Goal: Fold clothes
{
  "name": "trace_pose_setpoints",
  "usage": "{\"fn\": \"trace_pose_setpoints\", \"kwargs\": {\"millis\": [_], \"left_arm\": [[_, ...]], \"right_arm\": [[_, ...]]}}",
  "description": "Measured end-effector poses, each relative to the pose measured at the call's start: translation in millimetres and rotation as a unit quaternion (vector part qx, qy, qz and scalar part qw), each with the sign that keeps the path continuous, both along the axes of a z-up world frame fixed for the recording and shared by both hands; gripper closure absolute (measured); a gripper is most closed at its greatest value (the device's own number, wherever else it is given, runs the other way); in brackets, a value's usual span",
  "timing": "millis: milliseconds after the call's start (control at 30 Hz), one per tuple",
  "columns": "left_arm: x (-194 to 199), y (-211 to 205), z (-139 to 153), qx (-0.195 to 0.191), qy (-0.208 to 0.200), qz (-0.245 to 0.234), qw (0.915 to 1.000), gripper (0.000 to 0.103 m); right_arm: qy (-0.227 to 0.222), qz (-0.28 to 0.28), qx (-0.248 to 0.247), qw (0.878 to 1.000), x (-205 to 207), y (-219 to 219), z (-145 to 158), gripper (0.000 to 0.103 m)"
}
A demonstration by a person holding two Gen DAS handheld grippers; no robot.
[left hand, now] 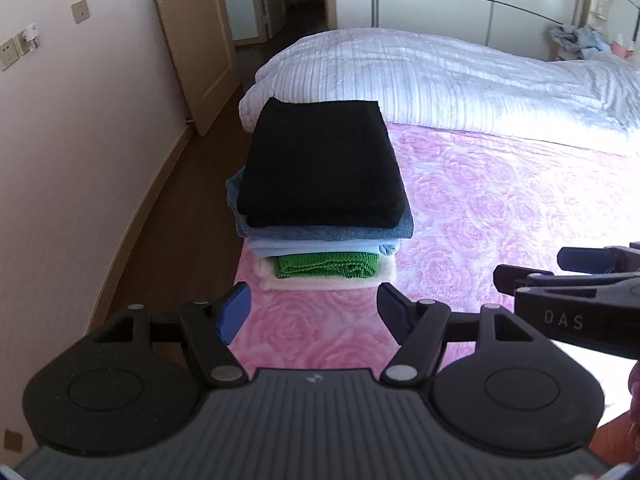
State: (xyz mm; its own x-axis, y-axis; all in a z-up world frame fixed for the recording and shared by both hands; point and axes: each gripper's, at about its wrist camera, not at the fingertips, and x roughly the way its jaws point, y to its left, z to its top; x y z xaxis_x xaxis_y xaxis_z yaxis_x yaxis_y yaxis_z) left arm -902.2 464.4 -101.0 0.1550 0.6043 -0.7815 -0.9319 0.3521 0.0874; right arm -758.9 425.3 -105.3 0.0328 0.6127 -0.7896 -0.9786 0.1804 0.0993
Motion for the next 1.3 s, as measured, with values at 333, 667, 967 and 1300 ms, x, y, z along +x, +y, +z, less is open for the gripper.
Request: {"fn": "trace_pose_setpoints", "kwargs": {"millis": [333, 667, 967, 1300], "left_arm": [[103, -12, -13, -0.024, 0.003, 0.117, 0.9928, 0.037], [227, -68, -14, -0.057, -0.010, 0.231, 0.9713, 0.038], [290, -91, -16, -0.067, -0.012, 0.291, 0.9543, 0.038], [308, -80, -22, -0.083, -0.027, 0.376, 0.9227, 0.038]], "right_arm": [[-0.006, 0.109, -0.017, 0.994, 109, 20, -19, 0.034], [-0.015, 0.243, -0.036, 0.969, 233, 2, -21, 0.034], [-0.024, 0.304, -0.045, 0.951, 300, 1, -24, 0.034], [-0.042, 0.402, -0.041, 0.914, 315, 36, -27, 0.034]]}}
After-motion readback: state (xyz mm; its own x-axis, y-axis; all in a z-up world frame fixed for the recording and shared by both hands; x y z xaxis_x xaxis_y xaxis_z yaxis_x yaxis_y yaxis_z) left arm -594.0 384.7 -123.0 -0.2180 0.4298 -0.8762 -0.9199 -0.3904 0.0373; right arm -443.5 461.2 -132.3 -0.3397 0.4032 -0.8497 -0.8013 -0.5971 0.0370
